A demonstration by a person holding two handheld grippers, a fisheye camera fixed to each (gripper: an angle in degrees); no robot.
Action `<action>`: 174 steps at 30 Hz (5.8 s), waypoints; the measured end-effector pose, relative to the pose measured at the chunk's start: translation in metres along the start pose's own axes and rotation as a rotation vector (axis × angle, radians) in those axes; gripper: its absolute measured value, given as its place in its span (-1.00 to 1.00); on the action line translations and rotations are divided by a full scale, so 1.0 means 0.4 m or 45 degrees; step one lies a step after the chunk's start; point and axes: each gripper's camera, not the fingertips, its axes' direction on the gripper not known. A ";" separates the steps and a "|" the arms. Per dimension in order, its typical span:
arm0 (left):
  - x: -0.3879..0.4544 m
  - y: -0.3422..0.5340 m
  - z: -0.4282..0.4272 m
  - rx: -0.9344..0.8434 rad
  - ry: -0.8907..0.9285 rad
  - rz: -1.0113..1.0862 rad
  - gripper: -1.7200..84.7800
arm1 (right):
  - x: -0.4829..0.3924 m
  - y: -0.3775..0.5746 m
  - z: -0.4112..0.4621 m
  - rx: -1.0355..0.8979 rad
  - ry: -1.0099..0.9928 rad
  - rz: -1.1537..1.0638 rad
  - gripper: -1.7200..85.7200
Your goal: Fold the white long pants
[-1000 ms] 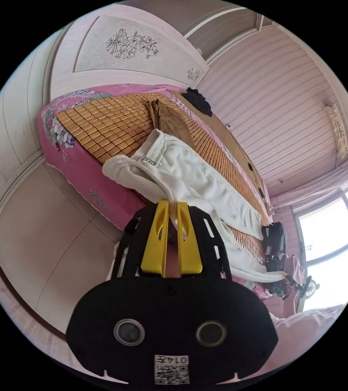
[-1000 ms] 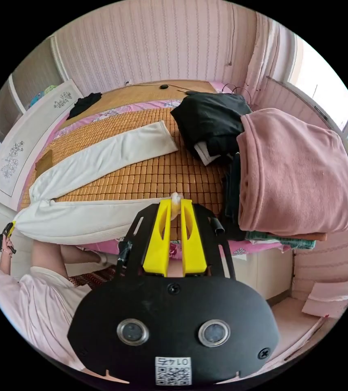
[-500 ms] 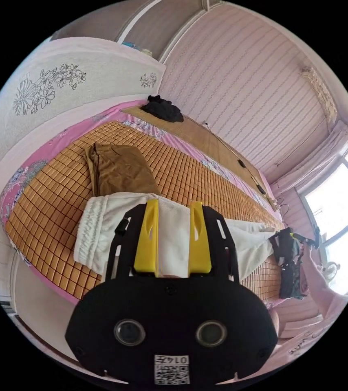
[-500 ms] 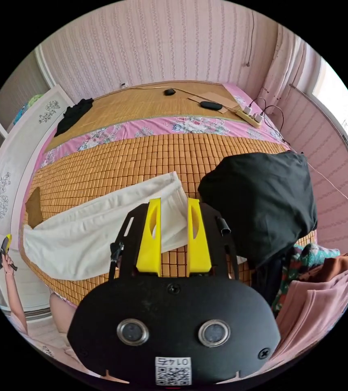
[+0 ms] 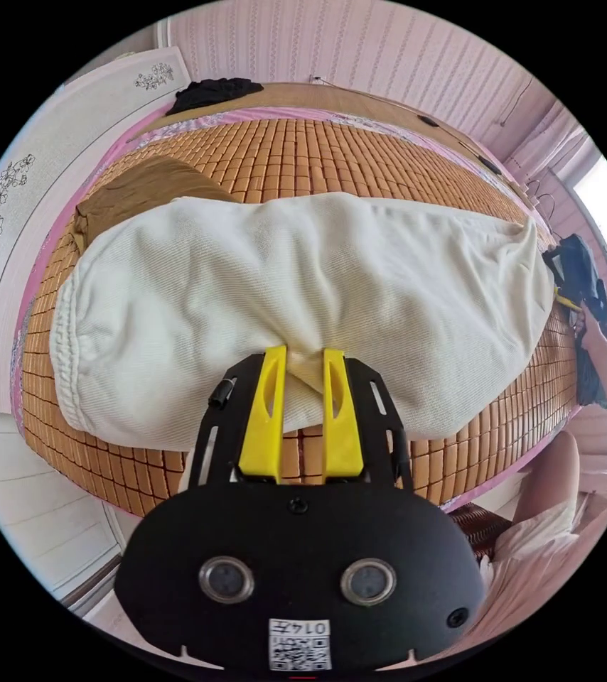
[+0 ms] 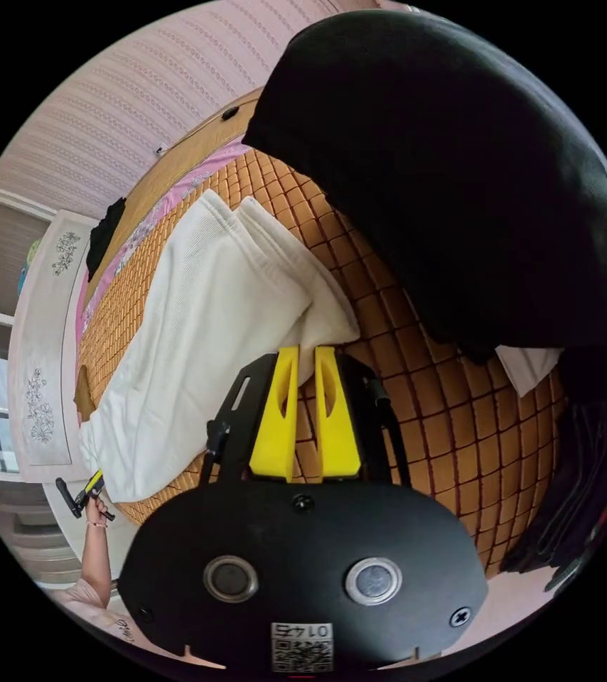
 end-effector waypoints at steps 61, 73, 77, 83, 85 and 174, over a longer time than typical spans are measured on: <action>1.531 -0.475 -0.004 -0.003 0.134 1.263 -0.85 | 0.598 0.564 -0.308 0.032 -0.026 0.029 -0.61; 1.972 -0.428 0.247 -0.324 0.146 1.544 -0.81 | 0.544 0.505 -0.208 -0.037 -0.010 -0.110 -0.86; 1.944 -0.423 0.153 -0.195 0.220 1.530 -0.92 | 0.532 0.510 -0.238 0.068 -0.072 -0.154 -0.89; 1.916 -0.443 0.039 -0.043 0.281 1.496 -0.92 | 0.526 0.477 -0.198 0.088 -0.043 -0.125 -0.90; 1.930 -0.457 0.123 -0.130 0.281 1.442 -0.89 | 0.541 0.453 -0.144 0.015 -0.022 -0.085 -0.90; 0.628 0.356 0.033 -0.033 0.471 0.691 -0.98 | -0.550 -0.088 1.086 -0.293 0.404 -1.085 -0.95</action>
